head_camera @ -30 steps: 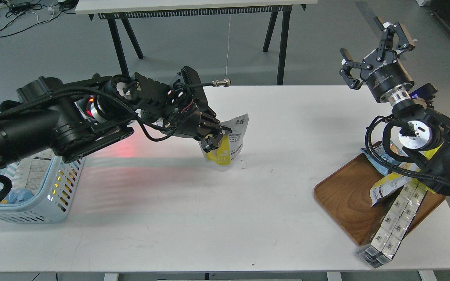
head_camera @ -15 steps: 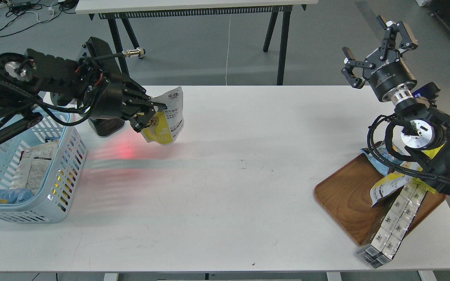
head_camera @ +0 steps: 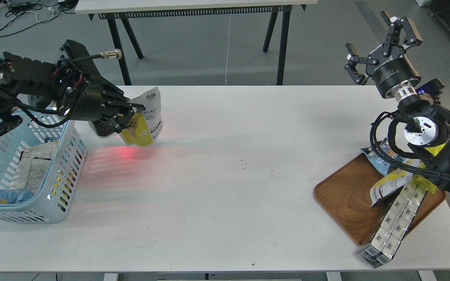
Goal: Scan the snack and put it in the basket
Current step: 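Lift the packet with the left gripper and hold it before the scanner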
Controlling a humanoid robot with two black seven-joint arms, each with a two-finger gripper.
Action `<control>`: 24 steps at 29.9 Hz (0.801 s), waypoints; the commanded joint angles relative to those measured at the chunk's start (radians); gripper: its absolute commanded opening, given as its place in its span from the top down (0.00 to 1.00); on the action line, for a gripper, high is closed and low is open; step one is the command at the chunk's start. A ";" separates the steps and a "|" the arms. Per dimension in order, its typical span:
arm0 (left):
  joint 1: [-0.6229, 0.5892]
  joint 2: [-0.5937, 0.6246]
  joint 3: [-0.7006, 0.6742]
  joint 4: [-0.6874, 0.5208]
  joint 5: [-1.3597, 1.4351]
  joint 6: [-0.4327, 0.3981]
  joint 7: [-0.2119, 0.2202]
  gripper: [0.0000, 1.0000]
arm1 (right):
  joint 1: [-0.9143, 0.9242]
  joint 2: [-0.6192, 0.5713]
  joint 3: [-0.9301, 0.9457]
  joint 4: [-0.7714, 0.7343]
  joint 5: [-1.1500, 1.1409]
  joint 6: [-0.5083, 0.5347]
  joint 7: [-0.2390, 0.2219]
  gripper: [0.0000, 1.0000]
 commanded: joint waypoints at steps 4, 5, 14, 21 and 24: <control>0.002 -0.003 -0.002 0.002 0.000 0.000 0.000 1.00 | 0.003 0.000 0.001 0.001 0.000 0.000 0.000 0.01; 0.002 -0.003 -0.002 0.000 0.000 0.000 0.000 1.00 | 0.003 0.000 0.001 0.001 0.000 0.000 0.000 0.01; -0.001 -0.022 -0.006 0.002 0.000 -0.004 0.000 1.00 | 0.001 0.003 0.000 0.001 0.000 0.000 0.000 0.01; 0.001 -0.028 -0.011 0.003 0.000 -0.007 0.000 1.00 | 0.003 0.003 0.000 0.009 0.000 0.000 0.000 0.01; 0.001 -0.041 -0.002 0.032 0.000 -0.003 0.000 1.00 | 0.001 -0.005 0.000 0.050 0.000 0.000 0.000 0.01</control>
